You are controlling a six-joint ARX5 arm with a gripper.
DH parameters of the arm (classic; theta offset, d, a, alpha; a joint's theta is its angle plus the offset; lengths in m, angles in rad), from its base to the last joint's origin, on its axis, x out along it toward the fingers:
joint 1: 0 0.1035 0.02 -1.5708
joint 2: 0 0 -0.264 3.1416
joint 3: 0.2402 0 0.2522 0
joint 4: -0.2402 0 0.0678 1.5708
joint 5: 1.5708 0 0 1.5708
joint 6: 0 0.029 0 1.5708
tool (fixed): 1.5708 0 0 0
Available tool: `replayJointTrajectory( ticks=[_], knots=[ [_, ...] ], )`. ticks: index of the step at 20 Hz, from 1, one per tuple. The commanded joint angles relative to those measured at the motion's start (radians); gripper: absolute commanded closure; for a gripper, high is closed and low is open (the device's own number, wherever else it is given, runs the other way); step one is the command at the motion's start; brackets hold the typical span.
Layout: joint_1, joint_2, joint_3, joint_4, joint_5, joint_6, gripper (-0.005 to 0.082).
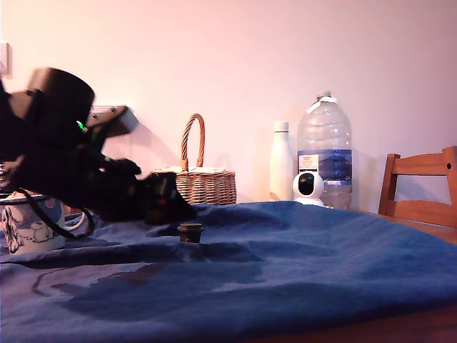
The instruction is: Pick up the coffee capsules on the table and drop them inside the coffee cup
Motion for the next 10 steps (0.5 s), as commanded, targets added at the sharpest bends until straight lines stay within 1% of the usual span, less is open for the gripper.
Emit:
replayJointTrajectory(
  ticks=[1, 10],
  knots=[
    [-0.003, 0.042, 0.019, -0.002, 0.012, -0.001, 0.0196],
    [-0.003, 0.079, 0.079, -0.047, 0.023, 0.011, 0.0196]
  ],
)
